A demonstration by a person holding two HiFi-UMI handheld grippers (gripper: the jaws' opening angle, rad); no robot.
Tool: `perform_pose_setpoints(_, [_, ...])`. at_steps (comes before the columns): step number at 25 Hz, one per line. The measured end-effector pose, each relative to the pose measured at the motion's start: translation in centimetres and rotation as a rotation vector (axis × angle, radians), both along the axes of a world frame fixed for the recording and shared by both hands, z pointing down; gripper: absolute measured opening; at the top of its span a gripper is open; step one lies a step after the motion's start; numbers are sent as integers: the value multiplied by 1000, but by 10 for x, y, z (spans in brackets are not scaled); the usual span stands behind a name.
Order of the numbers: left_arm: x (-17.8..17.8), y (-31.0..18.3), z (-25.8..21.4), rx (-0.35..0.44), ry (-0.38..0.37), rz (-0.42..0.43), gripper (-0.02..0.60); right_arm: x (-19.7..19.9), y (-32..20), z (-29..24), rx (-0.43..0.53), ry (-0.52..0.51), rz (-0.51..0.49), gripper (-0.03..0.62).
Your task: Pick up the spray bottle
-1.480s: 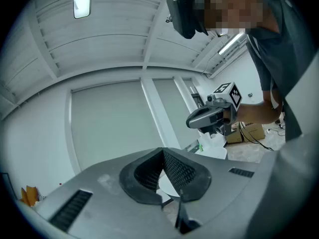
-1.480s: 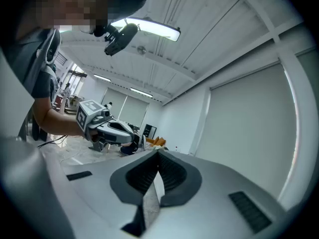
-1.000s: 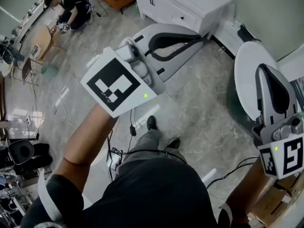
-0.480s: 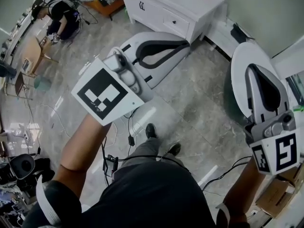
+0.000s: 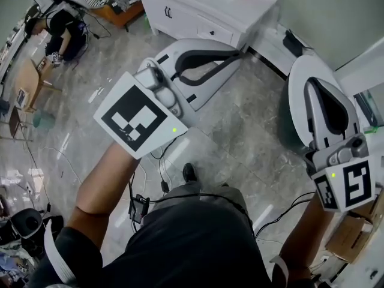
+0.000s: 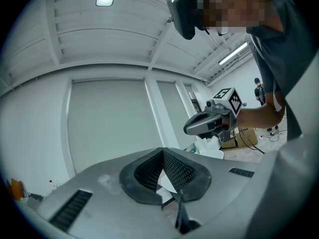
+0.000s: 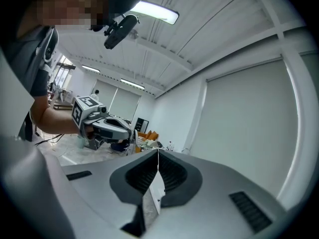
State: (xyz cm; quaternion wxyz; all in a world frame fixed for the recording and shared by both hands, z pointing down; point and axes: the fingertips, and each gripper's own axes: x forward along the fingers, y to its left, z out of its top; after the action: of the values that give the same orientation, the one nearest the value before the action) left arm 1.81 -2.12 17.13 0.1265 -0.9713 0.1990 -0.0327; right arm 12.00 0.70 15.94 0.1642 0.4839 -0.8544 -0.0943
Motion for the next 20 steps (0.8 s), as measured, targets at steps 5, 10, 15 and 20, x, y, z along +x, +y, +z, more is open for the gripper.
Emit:
perform_pose_setpoints(5, [2, 0, 1, -5, 9, 8, 5, -4, 0, -2, 2, 8, -1, 8])
perform_pose_setpoints(10, [4, -1, 1, 1, 19, 7, 5, -5, -3, -1, 5, 9, -7, 8])
perform_pose_setpoints(15, [1, -5, 3, -4, 24, -10, 4, -9, -8, -3, 17, 10, -29, 8])
perform_pose_setpoints(20, [-4, -8, 4, -2, 33, -31, 3, -17, -16, -2, 26, 11, -66, 8])
